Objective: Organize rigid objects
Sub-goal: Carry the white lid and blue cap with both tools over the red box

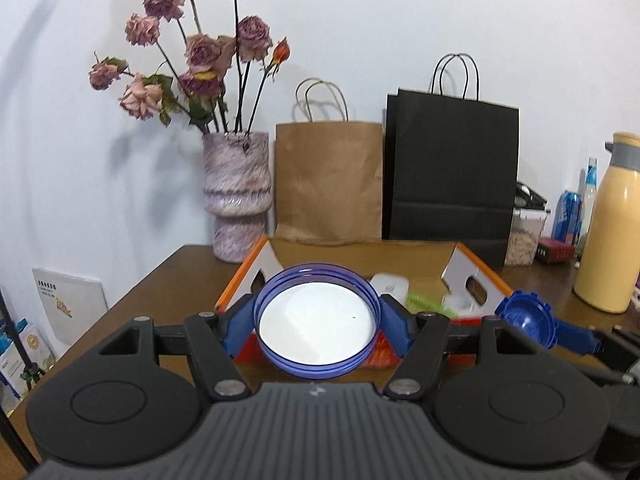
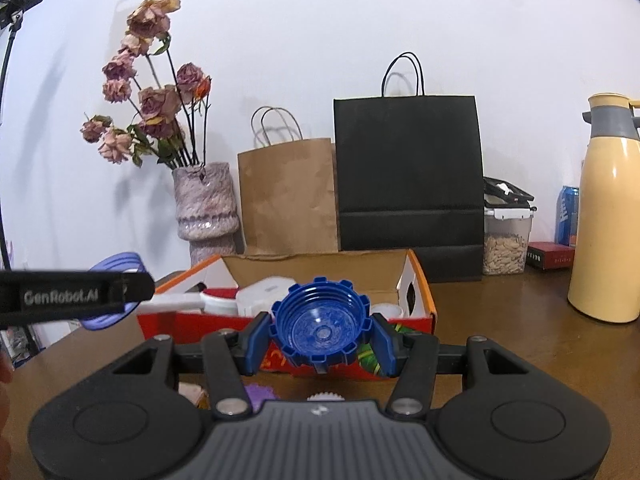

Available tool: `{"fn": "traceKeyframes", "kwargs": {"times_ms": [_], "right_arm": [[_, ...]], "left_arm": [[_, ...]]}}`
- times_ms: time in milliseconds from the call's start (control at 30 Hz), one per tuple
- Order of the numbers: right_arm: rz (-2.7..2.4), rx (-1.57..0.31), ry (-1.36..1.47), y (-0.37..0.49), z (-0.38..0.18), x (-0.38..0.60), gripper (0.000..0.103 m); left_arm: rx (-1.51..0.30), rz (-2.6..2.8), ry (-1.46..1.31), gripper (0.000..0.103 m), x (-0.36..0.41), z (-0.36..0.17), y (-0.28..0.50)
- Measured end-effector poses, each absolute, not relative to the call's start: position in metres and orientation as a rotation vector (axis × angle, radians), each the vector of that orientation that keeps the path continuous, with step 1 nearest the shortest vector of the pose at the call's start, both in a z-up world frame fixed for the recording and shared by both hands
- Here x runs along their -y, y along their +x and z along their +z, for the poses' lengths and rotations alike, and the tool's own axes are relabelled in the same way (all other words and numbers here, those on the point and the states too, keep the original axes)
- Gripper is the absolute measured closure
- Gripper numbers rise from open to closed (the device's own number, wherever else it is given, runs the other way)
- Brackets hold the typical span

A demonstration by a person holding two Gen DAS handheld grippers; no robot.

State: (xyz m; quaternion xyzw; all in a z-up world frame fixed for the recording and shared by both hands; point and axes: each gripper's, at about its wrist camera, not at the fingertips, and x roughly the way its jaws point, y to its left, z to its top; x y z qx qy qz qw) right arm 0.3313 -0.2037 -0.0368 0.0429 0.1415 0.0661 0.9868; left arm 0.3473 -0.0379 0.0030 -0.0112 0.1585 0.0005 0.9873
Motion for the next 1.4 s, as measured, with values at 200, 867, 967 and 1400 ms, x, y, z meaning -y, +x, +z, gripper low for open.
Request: {"fn": "traceKeyframes", "kwargs": {"times_ms": [200,867,967,1400], "right_arm": [[0.114,-0.272,0.089,0.349,-0.032,0.210,0.051],[0.115,-0.255,0.077,0.421,-0.026,0.211,0.051],[0.123,-0.259,0.074,0.433,-0.027,0.208,0.051],[0.136,-0.285,0.049,0.475,-0.033,0.205,0.051]], "left_arm": [[-0.310,0.007,-0.070,0.035,0.047,0.010,0.368],[-0.326,0.013,-0.099,0.035,0.061,0.009,0.432],[-0.330,0.018,-0.099,0.035,0.061,0.008,0.443],[-0.348,0.051,-0.088,0.035,0.052,0.004,0.486]]}}
